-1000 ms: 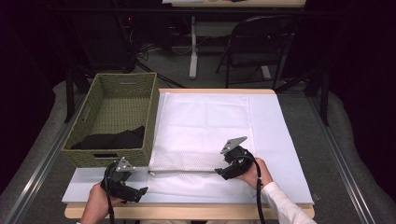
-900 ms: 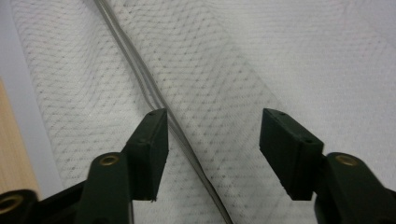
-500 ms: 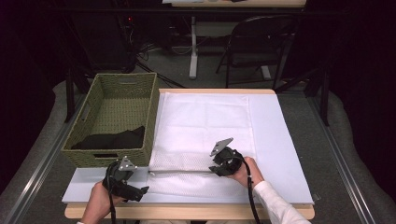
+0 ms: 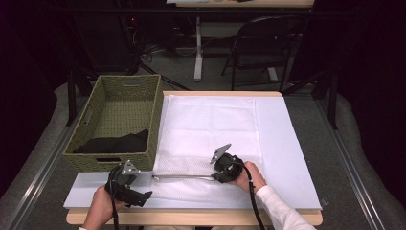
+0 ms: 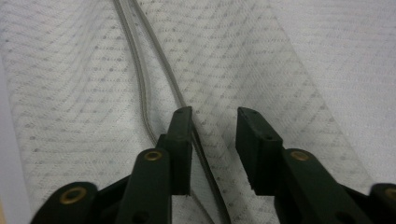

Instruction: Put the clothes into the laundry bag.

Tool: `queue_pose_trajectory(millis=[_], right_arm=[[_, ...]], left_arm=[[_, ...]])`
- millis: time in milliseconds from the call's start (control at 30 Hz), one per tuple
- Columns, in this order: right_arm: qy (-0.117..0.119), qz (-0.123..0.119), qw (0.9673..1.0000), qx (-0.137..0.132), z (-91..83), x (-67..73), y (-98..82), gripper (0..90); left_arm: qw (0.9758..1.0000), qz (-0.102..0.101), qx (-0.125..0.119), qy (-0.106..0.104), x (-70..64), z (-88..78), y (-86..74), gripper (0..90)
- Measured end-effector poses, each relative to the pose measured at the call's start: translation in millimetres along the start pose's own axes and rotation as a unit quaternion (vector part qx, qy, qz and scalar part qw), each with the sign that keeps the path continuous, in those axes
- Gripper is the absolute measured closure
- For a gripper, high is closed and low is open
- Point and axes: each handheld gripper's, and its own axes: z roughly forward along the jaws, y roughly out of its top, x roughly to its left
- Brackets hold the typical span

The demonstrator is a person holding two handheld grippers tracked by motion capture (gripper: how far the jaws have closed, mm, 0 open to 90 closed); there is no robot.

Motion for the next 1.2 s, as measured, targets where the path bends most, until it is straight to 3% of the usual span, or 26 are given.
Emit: queue_pose_trajectory(millis=[167, 267, 467, 767, 833, 967, 1033, 1200], right_arm=[[0.012, 0.005, 0.9999, -0.004, 0.4, -0.4, -0.9, 81.0], [0.004, 0.006, 1.0, -0.007, 0.3, -0.1, -0.9, 85.8], [-0.004, 0.015, 0.9997, -0.019, -4.0, -1.5, -1.2, 85.6], [0.01, 0.035, 0.9991, -0.019, 1.6, -4.9, -3.2, 74.1], [0.011, 0.034, 0.9992, -0.019, 1.7, -4.9, -3.3, 75.2], [0.011, 0.043, 0.9986, -0.027, 2.5, -6.9, -5.3, 86.1], [0.011, 0.051, 0.9982, -0.03, 2.5, -7.3, -6.1, 87.5], [0.001, 0.041, 0.9988, -0.028, 0.6, -4.2, -3.9, 88.1]], left_arm=[[1.0, -0.001, -0.002, 0.002, -0.1, -0.9, -0.6, 0.3], [1.0, 0.0, -0.002, 0.002, 0.5, -1.1, -0.6, 0.3], [1.0, -0.004, -0.004, 0.005, 2.5, -2.2, -1.3, 0.3], [1.0, -0.004, -0.005, 0.005, 3.5, -2.6, -1.8, 0.3], [1.0, -0.006, -0.007, 0.001, 3.5, -3.5, -2.0, 0.7], [0.9998, -0.008, -0.012, -0.01, 1.0, -4.6, -1.1, 1.9], [0.9997, -0.006, -0.016, -0.015, 0.1, -5.1, -1.0, 1.6], [0.9992, 0.004, -0.023, -0.033, 1.1, -7.8, -1.5, 5.9]])
